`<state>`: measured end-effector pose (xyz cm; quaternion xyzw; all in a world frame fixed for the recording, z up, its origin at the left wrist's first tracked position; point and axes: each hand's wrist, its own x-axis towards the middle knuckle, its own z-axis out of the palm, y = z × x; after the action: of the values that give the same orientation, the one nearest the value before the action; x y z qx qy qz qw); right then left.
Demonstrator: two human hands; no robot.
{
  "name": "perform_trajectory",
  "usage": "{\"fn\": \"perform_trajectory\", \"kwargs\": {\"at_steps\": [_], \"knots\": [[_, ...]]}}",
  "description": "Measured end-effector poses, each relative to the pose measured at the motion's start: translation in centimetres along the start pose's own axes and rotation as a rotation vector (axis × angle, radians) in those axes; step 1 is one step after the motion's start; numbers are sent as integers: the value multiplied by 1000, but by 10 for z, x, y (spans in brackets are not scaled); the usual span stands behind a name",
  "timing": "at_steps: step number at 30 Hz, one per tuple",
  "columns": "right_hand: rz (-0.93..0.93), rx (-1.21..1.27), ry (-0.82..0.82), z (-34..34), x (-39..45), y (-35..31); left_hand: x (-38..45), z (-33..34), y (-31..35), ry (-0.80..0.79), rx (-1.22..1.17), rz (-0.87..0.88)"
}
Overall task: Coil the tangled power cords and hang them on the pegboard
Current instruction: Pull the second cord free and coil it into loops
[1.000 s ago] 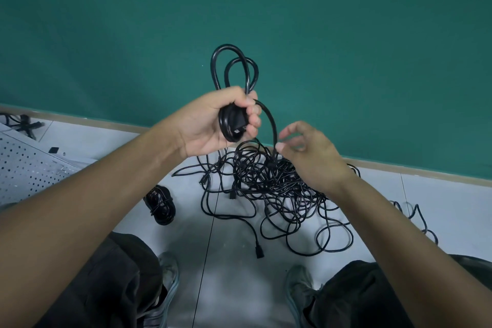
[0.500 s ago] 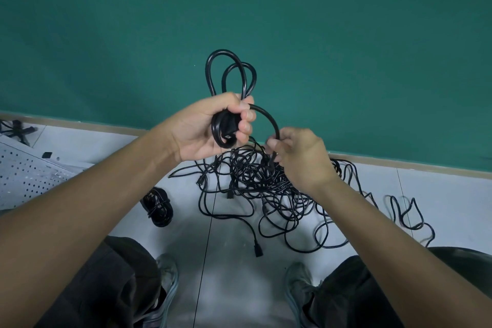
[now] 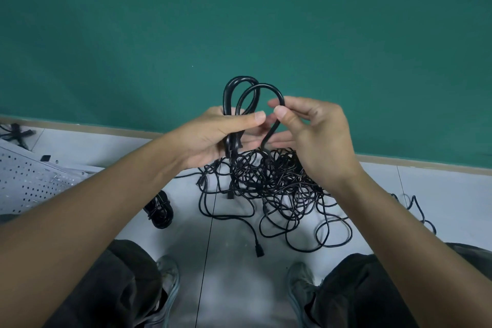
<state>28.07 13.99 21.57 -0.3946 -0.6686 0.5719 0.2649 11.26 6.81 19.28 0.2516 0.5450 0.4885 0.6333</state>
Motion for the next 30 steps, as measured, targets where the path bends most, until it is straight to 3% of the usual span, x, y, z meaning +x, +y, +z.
{"fn": "perform_trajectory", "kwargs": {"at_steps": [7,14,19,26,30], "knots": [[-79,-7,18,-1,-3,-10,4,-2,-10,-139,-119,-28],[-29,-132,88,-3,0,-11,-2,8,-14,-170,18,-15],[-33,-360,103,-6,5,-3,-5,16,-14,-143,153,-5],[223,290,-382,1,8,-2,-12,32,-20,-376,176,-81],[169,473,-447,4,6,-5,-14,29,-27,-462,145,-117]]}}
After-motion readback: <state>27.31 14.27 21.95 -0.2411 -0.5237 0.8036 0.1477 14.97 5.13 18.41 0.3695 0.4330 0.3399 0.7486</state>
